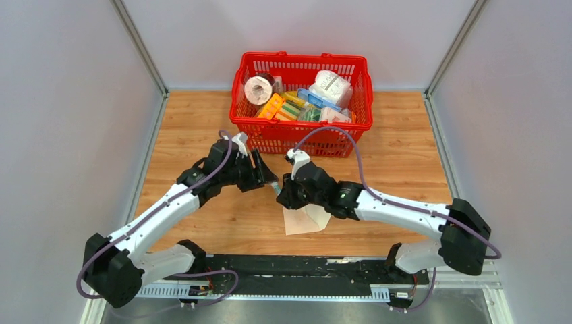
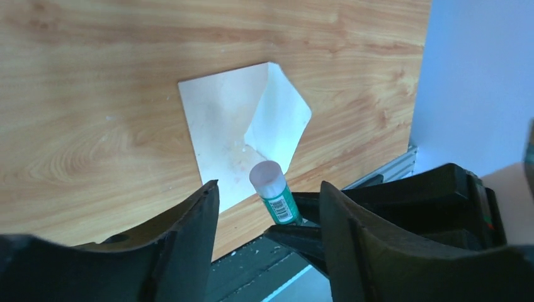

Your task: Place the letter into the envelope and seal it

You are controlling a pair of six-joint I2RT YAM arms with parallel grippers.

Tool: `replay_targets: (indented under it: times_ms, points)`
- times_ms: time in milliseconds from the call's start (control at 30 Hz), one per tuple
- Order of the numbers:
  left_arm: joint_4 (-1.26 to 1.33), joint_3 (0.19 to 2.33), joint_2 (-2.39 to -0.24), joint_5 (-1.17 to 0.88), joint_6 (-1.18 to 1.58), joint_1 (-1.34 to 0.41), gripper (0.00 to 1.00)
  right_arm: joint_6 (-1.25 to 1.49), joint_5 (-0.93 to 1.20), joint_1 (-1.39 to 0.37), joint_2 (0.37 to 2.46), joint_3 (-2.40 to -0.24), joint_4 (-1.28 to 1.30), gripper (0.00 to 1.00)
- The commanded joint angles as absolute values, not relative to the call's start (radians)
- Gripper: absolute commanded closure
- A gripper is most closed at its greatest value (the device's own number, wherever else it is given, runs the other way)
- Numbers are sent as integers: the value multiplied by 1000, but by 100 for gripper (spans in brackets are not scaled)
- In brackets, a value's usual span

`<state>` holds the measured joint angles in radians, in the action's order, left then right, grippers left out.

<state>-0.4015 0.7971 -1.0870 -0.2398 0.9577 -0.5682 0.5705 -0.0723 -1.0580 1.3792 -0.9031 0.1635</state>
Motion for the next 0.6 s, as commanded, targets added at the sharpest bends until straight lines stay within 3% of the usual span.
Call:
replay_targets:
  times_ms: [0, 33, 300, 500, 567]
  points:
    - [-443, 928, -1051, -268, 653, -569, 31, 506, 50, -1022, 1252, -945, 362, 100]
    - [-439, 936, -1049, -275, 611, -577, 26, 506, 73, -1013, 1229, -945, 400, 100]
    - [-298, 956, -1083, -126, 53, -851, 26, 518, 271, -864, 1023, -968, 756, 100]
    - [41, 797, -994, -146, -401, -1061, 27, 515, 457, -750, 899, -908, 850, 100]
    - [45, 790, -983, -134, -495, -1109, 26, 520, 507, -736, 885, -884, 861, 100]
